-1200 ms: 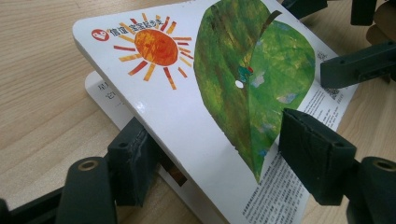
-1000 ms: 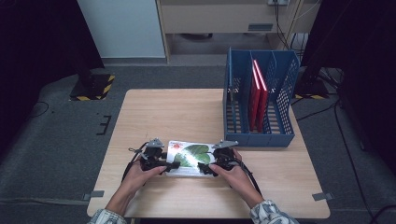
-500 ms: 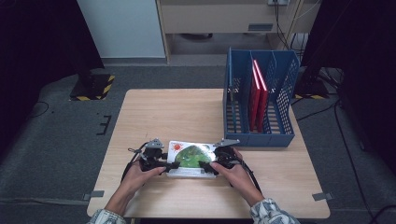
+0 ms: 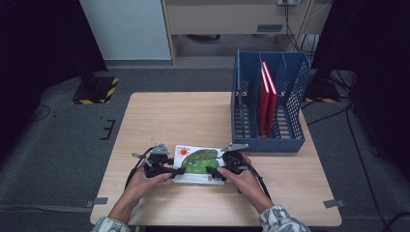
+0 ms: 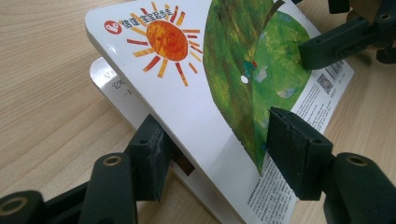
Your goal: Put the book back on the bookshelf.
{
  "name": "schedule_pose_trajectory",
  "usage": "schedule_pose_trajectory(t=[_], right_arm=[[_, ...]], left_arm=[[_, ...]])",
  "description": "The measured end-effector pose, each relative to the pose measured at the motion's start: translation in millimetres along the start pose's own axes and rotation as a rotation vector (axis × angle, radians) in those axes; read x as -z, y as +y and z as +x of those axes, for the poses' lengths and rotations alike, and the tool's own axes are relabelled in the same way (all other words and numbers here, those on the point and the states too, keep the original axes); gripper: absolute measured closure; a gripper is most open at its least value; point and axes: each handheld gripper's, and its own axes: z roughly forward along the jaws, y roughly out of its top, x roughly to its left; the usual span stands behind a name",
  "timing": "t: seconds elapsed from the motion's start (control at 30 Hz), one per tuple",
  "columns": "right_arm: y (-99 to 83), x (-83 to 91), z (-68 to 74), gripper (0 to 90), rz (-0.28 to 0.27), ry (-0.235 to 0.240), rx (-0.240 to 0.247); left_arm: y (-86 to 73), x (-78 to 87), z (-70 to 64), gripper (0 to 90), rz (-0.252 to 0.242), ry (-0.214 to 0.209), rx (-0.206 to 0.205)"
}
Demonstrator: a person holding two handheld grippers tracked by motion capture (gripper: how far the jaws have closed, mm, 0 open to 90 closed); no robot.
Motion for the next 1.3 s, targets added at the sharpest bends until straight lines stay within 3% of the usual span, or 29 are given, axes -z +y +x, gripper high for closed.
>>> schedule_pose_trajectory(t=[0.17, 0.7, 1.13, 1.3], right_arm=[[3.3, -0.9, 3.0, 1.6, 0.023, -0.003, -0.001], [26.2, 3.2, 6.8, 12.4, -0.024, -0.072, 0.048], [34.9, 5.1, 9.2, 15.5, -0.031, -0.088, 0.068], [41.0, 7.5, 10.4, 20.6, -0.052, -0.103, 0.078]], left_arm=[[1.2, 0.8, 0.3, 41.5, -0.002, 0.003, -0.006], [7.0, 10.2, 7.1, 48.6, -0.054, 0.064, -0.016], [8.5, 13.5, 10.4, 51.6, -0.073, 0.092, -0.016], [10.1, 15.7, 12.7, 53.5, -0.081, 0.116, -0.022]])
